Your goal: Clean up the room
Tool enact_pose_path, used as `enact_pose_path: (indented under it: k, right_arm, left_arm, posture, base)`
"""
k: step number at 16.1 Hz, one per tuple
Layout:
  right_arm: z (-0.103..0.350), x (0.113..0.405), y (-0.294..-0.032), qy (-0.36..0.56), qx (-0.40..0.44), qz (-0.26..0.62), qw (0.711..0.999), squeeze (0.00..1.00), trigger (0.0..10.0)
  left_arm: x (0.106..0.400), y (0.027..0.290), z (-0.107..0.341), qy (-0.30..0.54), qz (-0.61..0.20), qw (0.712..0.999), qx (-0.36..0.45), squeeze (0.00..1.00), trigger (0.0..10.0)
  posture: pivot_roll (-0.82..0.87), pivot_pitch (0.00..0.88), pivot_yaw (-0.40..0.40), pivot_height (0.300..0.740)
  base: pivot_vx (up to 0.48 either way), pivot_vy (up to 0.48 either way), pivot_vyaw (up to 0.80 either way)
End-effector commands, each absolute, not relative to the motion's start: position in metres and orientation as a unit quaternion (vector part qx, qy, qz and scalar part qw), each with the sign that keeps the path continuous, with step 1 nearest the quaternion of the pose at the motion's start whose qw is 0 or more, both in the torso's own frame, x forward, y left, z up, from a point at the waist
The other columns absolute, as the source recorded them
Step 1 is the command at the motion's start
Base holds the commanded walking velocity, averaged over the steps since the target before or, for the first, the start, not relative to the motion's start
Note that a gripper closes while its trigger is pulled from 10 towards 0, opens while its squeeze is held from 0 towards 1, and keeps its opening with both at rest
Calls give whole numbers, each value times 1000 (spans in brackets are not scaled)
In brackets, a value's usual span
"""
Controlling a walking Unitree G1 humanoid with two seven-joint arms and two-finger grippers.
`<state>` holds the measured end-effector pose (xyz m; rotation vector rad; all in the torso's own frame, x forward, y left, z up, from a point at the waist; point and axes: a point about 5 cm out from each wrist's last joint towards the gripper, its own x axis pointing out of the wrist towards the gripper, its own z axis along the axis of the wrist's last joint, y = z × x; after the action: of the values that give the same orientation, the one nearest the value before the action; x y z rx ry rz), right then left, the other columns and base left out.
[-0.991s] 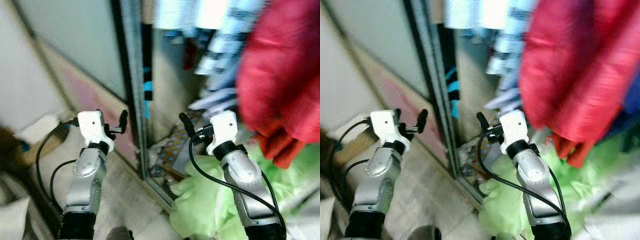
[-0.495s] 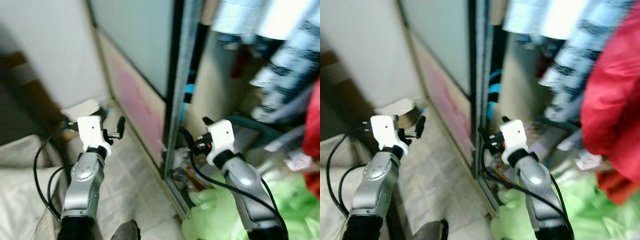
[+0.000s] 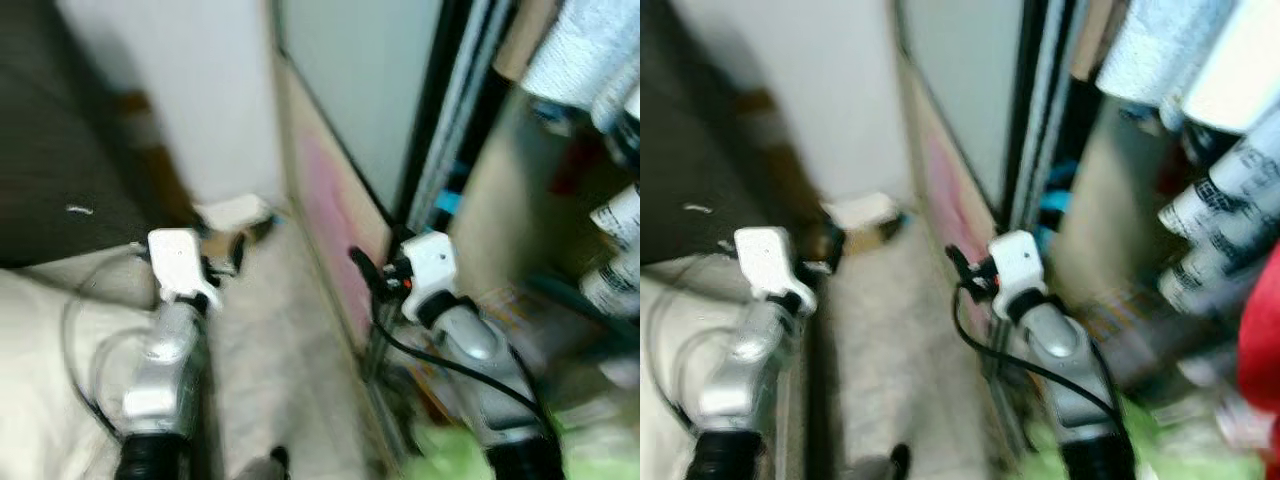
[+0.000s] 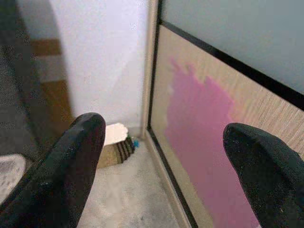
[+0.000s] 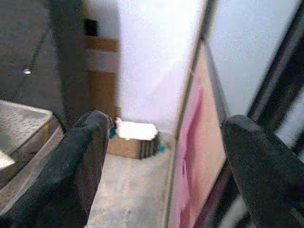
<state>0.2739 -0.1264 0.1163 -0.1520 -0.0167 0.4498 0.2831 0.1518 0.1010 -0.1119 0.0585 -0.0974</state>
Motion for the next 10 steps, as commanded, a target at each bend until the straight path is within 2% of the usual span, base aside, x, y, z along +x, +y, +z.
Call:
enact_pose_path:
  k: [1, 10]
  right_arm:
    - [116, 276, -126, -10, -75, 225, 971, 0, 10000]
    - [116, 278, -123, -20, -77, 232, 969, 0, 10000]
  left_arm:
    - [284, 154, 101, 33, -50, 997, -51, 0, 10000]
    - [284, 153, 101, 39, -54, 996, -62, 0, 10000]
  posture:
    - [-30, 0, -1, 740]
    - [-21, 0, -3, 740]
  base:
    - [0, 0, 800]
    - [0, 0, 799]
